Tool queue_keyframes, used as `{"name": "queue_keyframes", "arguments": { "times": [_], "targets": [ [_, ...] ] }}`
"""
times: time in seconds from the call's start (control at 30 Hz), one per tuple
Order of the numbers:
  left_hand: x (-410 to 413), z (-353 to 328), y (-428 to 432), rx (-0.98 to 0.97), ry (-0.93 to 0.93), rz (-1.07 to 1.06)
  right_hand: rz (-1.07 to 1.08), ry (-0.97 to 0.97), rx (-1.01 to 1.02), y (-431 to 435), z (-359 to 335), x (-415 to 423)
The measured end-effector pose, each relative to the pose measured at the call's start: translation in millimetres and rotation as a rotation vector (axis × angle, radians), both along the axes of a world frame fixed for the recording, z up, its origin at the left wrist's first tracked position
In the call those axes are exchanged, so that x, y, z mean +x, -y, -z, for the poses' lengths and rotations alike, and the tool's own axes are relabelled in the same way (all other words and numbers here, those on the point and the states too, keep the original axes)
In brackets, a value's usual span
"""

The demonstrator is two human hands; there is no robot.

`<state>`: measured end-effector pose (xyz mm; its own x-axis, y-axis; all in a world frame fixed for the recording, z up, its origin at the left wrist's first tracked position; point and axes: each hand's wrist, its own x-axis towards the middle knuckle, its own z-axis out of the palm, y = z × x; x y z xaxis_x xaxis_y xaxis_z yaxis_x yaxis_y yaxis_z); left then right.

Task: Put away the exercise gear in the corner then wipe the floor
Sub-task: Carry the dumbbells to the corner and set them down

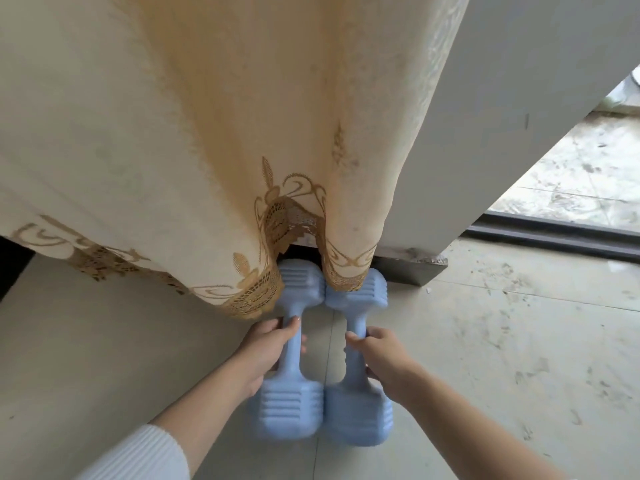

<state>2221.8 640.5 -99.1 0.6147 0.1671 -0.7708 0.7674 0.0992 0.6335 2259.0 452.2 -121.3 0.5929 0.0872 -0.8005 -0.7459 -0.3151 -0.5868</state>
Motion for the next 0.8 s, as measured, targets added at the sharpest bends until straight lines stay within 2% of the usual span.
{"name": "queue_keyframes", "arguments": {
  "times": [0.5, 0.67, 0.8],
  "targets": [
    [9.2, 16.4, -7.9, -0.027, 0.011, 0.087, 0.129, -0.054, 0.148, -0.5, 0.4, -1.0],
    [5.4, 14.8, -7.1, 0.04, 0.04, 0.16, -0.054, 0.008, 0.065, 4.3, -3.6, 4.5],
    [-2.0, 11.9, -11.0, 0.241, 0.03, 0.397, -0.254, 0.094, -0.131, 3.9, -10.7, 8.3]
  ]
}}
